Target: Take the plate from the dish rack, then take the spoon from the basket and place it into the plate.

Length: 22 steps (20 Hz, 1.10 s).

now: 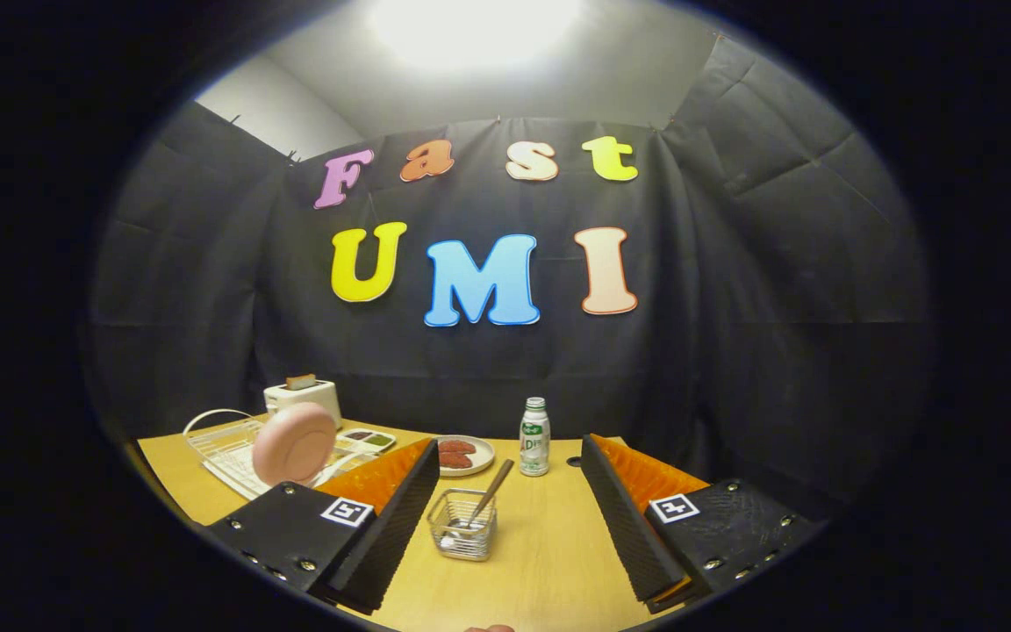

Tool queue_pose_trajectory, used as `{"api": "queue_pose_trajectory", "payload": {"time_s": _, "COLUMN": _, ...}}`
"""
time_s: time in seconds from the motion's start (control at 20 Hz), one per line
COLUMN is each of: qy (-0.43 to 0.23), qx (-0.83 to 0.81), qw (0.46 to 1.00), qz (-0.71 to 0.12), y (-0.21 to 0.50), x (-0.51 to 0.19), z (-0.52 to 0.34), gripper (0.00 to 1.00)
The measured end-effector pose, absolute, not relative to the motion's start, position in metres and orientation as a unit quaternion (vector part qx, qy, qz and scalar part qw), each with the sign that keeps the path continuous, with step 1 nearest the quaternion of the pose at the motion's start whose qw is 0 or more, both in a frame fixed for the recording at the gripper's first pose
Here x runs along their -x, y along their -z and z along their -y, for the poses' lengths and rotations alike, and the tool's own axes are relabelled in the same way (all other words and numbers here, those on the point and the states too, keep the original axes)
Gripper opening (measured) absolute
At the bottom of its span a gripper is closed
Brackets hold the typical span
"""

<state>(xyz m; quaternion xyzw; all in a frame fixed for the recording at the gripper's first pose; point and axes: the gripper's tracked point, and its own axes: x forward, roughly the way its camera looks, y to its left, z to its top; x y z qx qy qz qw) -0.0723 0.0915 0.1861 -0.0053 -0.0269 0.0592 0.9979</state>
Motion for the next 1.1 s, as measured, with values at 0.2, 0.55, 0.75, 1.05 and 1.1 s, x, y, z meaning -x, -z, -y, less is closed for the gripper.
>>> {"api": "queue_pose_trajectory", "payload": {"time_s": 0.2, "qy": -0.083, "qx": -0.008, "qw": 0.996, "qz": 0.018, "y": -0.215, "x": 0.088, "z": -0.151, "gripper": 0.99}}
{"api": "queue_pose_trajectory", "payload": {"time_s": 0.55, "qy": -0.038, "qx": 0.003, "qw": 0.998, "qz": -0.043, "y": -0.226, "x": 0.030, "z": -0.257, "gripper": 0.99}}
{"api": "queue_pose_trajectory", "payload": {"time_s": 0.75, "qy": -0.030, "qx": -0.001, "qw": 0.996, "qz": -0.079, "y": -0.215, "x": -0.021, "z": -0.318, "gripper": 0.99}}
{"api": "queue_pose_trajectory", "payload": {"time_s": 1.05, "qy": -0.004, "qx": -0.011, "qw": 0.982, "qz": -0.187, "y": -0.150, "x": -0.076, "z": -0.365, "gripper": 0.98}}
{"api": "queue_pose_trajectory", "payload": {"time_s": 1.1, "qy": -0.001, "qx": -0.006, "qw": 0.979, "qz": -0.203, "y": -0.140, "x": -0.082, "z": -0.368, "gripper": 0.98}}
